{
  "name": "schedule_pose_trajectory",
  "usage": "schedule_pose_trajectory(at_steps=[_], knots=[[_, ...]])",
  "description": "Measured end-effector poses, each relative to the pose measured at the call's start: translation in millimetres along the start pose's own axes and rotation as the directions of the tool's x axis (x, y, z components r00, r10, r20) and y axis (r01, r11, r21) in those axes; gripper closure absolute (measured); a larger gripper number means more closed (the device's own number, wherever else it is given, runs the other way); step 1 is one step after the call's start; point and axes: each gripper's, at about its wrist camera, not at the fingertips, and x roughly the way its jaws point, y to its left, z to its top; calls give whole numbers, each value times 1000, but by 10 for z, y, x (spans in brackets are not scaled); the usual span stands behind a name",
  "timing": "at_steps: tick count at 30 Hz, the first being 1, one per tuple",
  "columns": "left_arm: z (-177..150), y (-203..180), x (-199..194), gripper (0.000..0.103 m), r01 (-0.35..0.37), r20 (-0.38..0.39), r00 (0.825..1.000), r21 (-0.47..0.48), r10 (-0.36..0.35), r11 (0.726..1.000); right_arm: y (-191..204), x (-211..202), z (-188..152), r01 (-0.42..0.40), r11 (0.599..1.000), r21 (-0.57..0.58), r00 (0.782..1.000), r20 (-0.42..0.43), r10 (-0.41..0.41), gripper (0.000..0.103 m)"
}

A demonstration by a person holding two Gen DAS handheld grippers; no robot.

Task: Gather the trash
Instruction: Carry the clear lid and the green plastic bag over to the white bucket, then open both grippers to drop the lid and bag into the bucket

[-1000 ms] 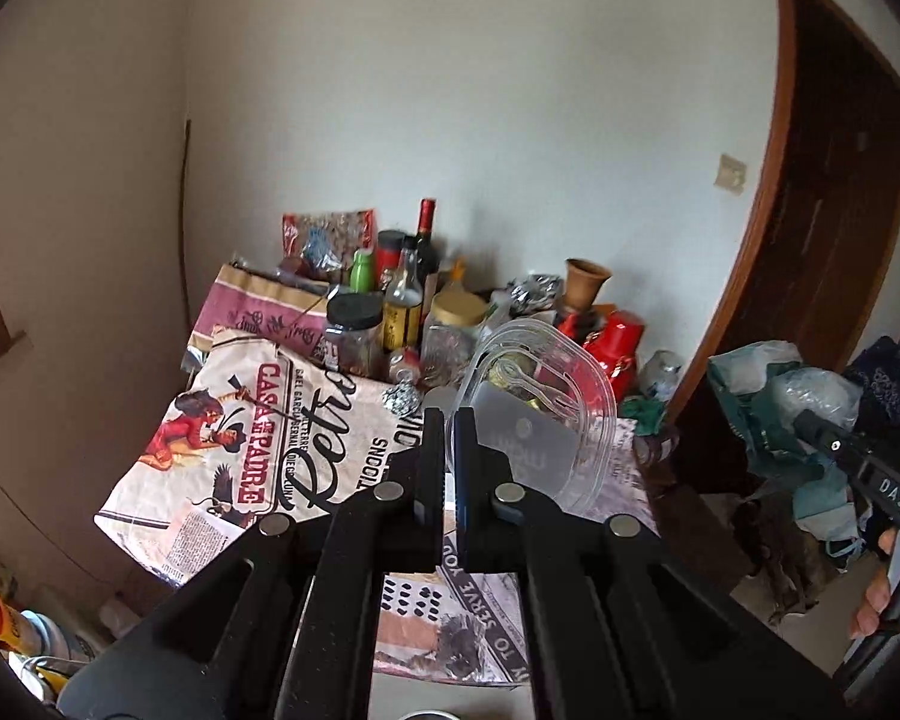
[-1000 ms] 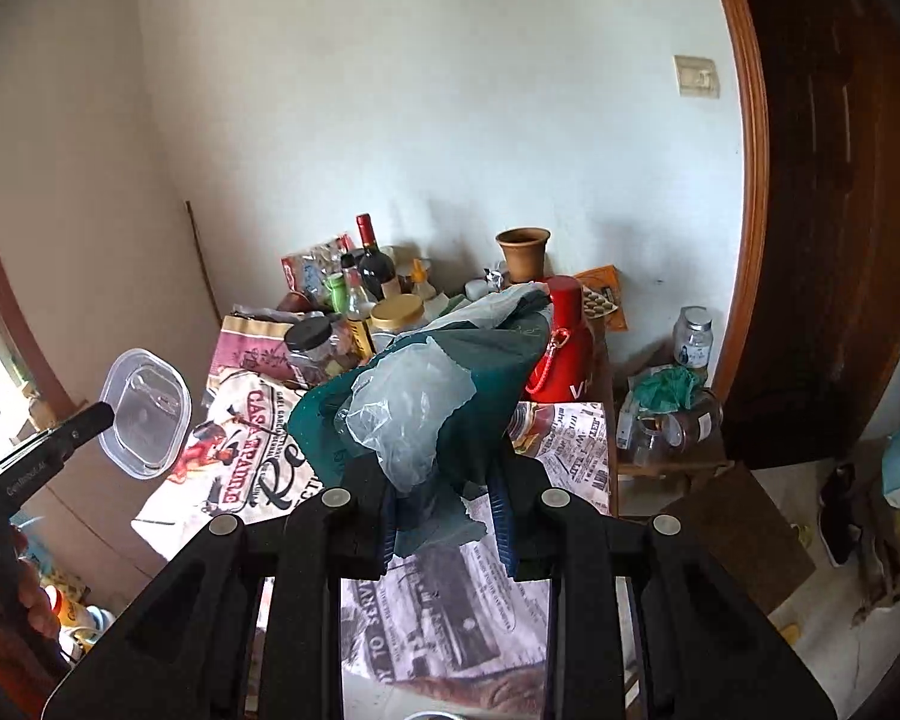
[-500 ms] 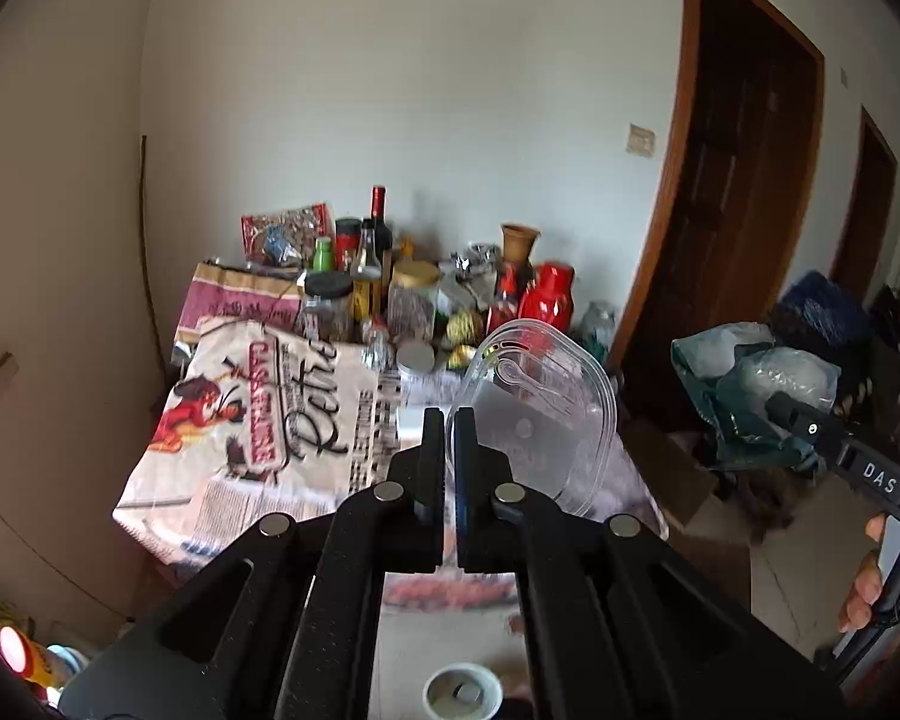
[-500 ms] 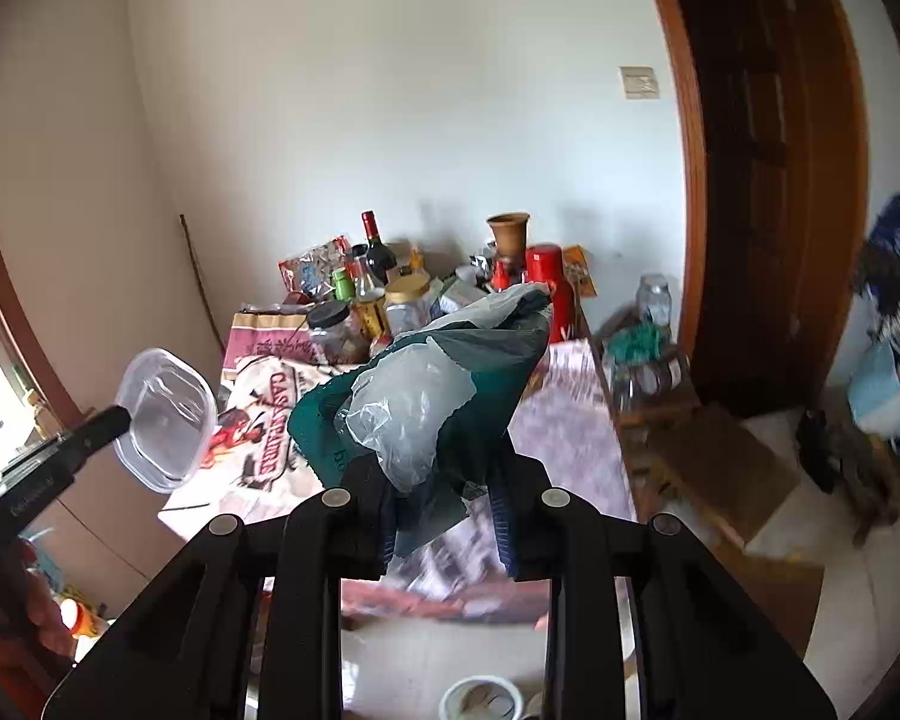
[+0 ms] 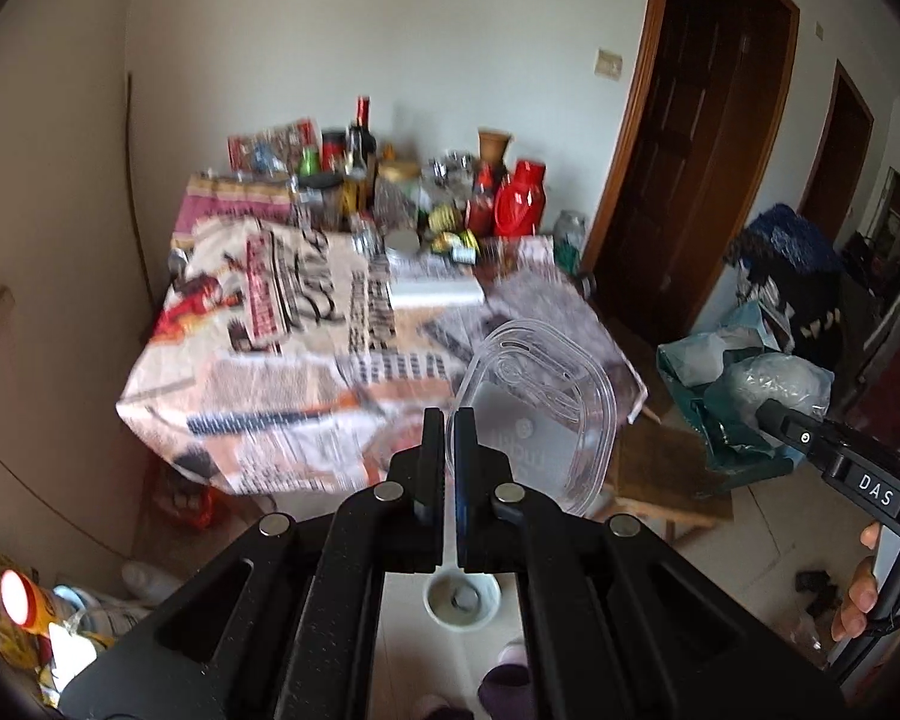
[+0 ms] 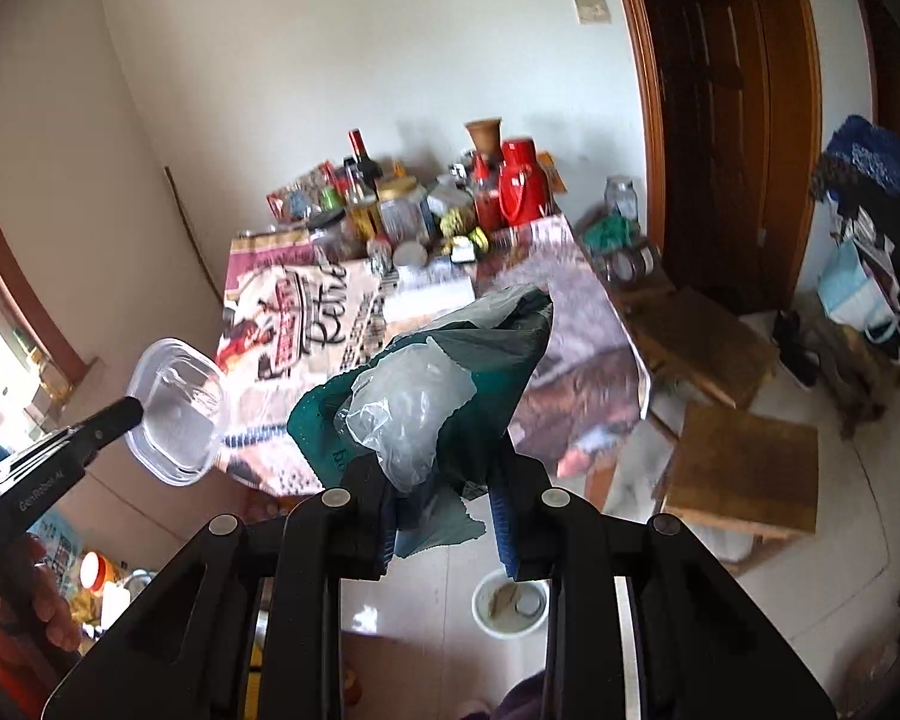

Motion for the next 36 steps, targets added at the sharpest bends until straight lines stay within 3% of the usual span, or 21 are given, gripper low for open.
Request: schedule_pose_trajectory(at_steps=[6,12,16,25,31,36], knots=[[-239,-100,321,102,10,-96,995,-10,-11,1000,-117,259,-212,13,1000,2,995,-96,-13,79],[-534,-229,882,102,-17,-212,977,-2,16,1000,-329,785,-546,-21,1000,-7,971,-238,19,79],[-822,-277,1347,102,-46,-286,957,-9,42,999,-512,1192,-848,-35,999,-16,942,-333,28,79],[-1664,-171,2544,102,-90,-451,890,-24,70,996,-902,2375,-1559,-67,996,-66,857,-514,24,79],[-2248,-18,3279,102,-97,-479,874,-19,76,995,-1059,3194,-2167,-78,991,-112,818,-575,0,79],[-2840,274,3908,102,-129,-530,844,-46,86,991,-1150,3788,-2712,-56,989,-136,792,-610,-39,79]])
